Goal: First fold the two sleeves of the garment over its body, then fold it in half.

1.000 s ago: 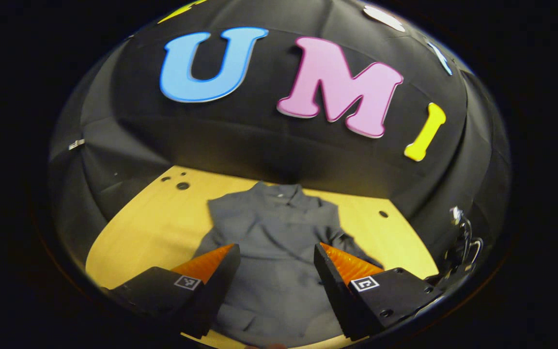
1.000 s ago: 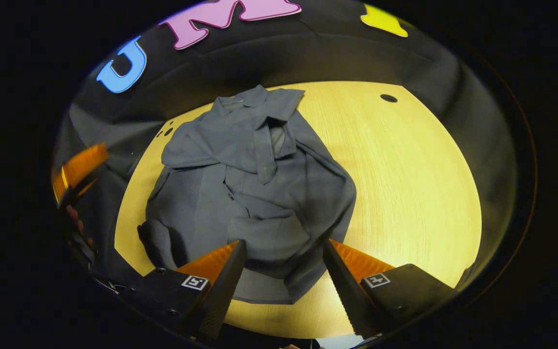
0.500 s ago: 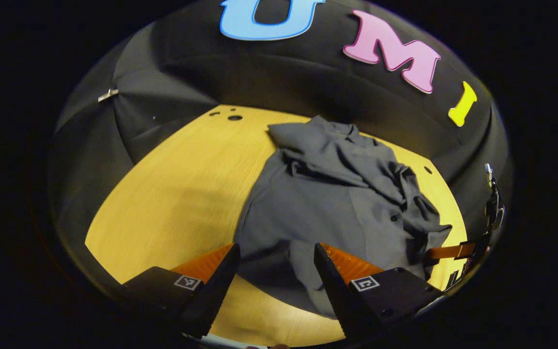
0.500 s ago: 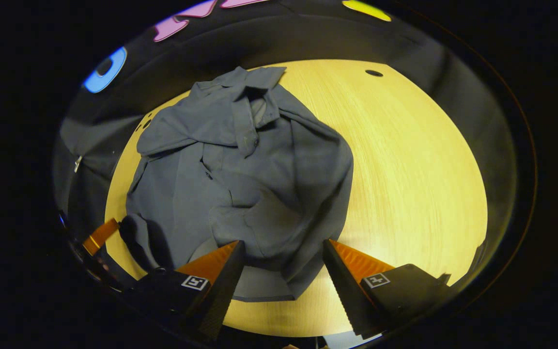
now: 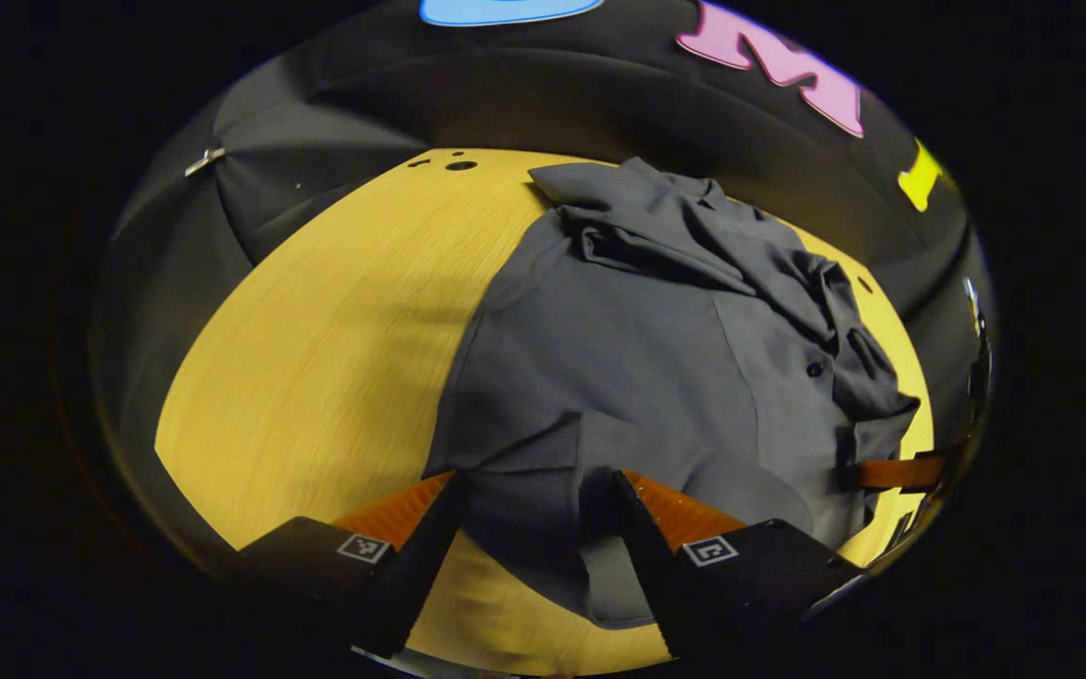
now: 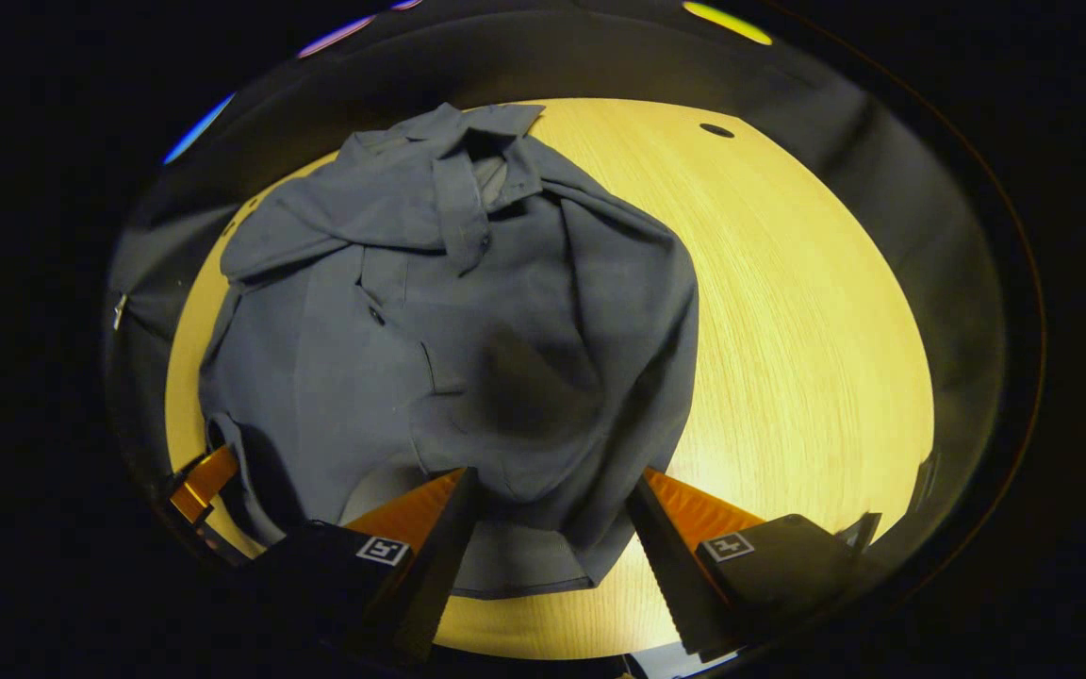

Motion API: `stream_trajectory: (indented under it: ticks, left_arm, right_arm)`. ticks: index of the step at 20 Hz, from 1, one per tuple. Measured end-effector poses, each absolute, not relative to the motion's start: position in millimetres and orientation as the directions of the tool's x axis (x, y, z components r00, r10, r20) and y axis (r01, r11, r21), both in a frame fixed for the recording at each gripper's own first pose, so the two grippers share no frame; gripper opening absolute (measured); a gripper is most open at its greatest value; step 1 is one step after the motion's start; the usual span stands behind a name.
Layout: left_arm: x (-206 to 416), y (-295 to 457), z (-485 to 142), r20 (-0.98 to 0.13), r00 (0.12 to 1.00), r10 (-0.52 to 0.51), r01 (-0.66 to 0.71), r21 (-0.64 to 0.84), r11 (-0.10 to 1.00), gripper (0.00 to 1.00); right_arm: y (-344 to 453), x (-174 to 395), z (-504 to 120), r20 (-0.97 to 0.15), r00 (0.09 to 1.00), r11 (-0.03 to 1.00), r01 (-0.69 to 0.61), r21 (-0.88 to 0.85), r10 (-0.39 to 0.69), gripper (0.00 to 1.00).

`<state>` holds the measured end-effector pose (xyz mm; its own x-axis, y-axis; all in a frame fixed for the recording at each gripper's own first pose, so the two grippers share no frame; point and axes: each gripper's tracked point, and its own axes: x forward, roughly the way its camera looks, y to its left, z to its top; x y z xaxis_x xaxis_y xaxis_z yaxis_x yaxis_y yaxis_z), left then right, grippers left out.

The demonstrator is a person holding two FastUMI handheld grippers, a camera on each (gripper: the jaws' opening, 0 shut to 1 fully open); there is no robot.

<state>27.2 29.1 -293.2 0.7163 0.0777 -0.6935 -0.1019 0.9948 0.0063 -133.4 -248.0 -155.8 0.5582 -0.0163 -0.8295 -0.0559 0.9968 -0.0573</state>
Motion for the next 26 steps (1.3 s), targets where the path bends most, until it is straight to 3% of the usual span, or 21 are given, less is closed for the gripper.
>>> stream_trajectory:
  ticks: [2,3,5,7,8,10,11,12,13,14,20,26]
  left_arm:
    - [27,30,-293,-0.691,0.716,0.102,-0.101,0.043,0.994,0.96]
    - [24,26,-297,-0.704,0.703,0.100,-0.105,0.035,0.994,0.97]
    - [22,23,-295,-0.699,0.708,0.105,-0.123,0.024,0.992,0.89]
    - [25,17,-295,-0.683,0.724,0.095,-0.110,0.022,0.994,0.84]
    - [27,9,-296,-0.676,0.733,0.080,-0.085,0.026,0.996,0.79]
    - [29,-5,-297,-0.665,0.745,0.050,-0.037,0.034,0.999,0.51]
    - [30,-9,-297,-0.666,0.745,0.042,-0.012,0.049,0.999,0.27]
    - [29,-11,-297,-0.676,0.736,0.039,0.010,0.069,0.998,0.22]
    - [29,-10,-295,-0.679,0.733,0.031,0.034,0.082,0.996,0.09]
    - [29,-10,-294,-0.683,0.730,0.015,0.048,0.074,0.996,0.07]
    - [28,-4,-274,-0.686,0.726,-0.047,-0.036,-0.106,0.994,0.06]
    - [34,-7,-244,-0.665,0.743,-0.077,-0.042,-0.162,0.986,0.06]
  right_arm:
    - [-242,-133,-155,-0.827,0.561,0.996,-0.066,-0.059,-0.012,0.92]
    - [-240,-132,-154,-0.828,0.560,0.997,-0.066,-0.049,-0.003,0.82]
    - [-236,-128,-156,-0.829,0.559,0.995,-0.093,-0.036,0.022,0.70]
    - [-235,-125,-155,-0.824,0.563,0.993,-0.121,-0.012,0.059,0.32]
    - [-234,-125,-155,-0.825,0.560,0.991,-0.132,0.003,0.077,0.24]
    - [-234,-125,-152,-0.820,0.558,0.985,-0.170,0.039,0.129,0.12]
    - [-233,-127,-153,-0.814,0.560,0.981,-0.183,0.058,0.153,0.08]
    - [-234,-125,-153,-0.811,0.559,0.978,-0.194,0.074,0.172,0.06]
    - [-234,-126,-153,-0.809,0.558,0.976,-0.199,0.087,0.186,0.06]
    - [-234,-125,-153,-0.810,0.554,0.975,-0.196,0.099,0.194,0.06]
    - [-229,-129,-134,-0.784,0.538,0.950,-0.219,0.224,0.309,0.06]
    - [-218,-119,-110,-0.753,0.575,0.946,-0.232,0.225,0.320,0.05]
